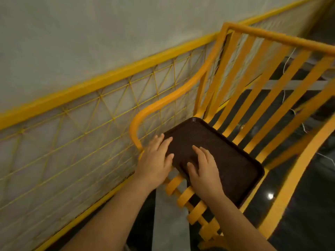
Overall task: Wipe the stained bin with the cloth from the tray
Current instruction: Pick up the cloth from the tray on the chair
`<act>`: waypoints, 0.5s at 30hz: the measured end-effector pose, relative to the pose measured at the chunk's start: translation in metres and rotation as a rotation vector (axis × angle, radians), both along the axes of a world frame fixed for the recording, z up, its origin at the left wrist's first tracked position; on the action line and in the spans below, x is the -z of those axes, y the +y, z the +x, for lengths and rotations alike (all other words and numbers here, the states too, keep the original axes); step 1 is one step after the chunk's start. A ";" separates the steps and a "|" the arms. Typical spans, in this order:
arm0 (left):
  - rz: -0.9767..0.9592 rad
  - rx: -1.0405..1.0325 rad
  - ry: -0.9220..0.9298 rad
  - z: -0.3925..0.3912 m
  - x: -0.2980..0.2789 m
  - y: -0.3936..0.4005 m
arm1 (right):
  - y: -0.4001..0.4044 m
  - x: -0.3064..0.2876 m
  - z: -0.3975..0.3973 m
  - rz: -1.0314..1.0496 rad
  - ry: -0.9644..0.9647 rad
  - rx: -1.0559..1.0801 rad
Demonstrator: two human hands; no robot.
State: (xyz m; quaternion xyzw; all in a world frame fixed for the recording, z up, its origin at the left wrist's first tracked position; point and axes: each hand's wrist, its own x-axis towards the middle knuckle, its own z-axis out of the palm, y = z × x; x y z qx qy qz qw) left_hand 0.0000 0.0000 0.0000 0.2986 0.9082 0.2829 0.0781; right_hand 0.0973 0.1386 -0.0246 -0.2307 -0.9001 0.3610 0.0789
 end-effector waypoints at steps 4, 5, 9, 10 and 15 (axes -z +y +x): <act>-0.090 0.037 -0.040 -0.003 0.039 0.025 | 0.004 0.036 -0.001 -0.007 -0.024 0.135; -0.111 0.051 -0.060 -0.004 0.050 0.033 | 0.004 0.047 -0.001 -0.009 -0.031 0.158; -0.209 0.096 -0.106 -0.012 0.089 0.056 | 0.008 0.083 -0.002 0.037 -0.082 0.233; -0.231 0.099 -0.117 -0.013 0.098 0.061 | 0.009 0.091 -0.001 0.055 -0.098 0.235; -0.382 0.085 -0.134 -0.017 0.135 0.085 | 0.014 0.120 0.001 0.101 -0.157 0.250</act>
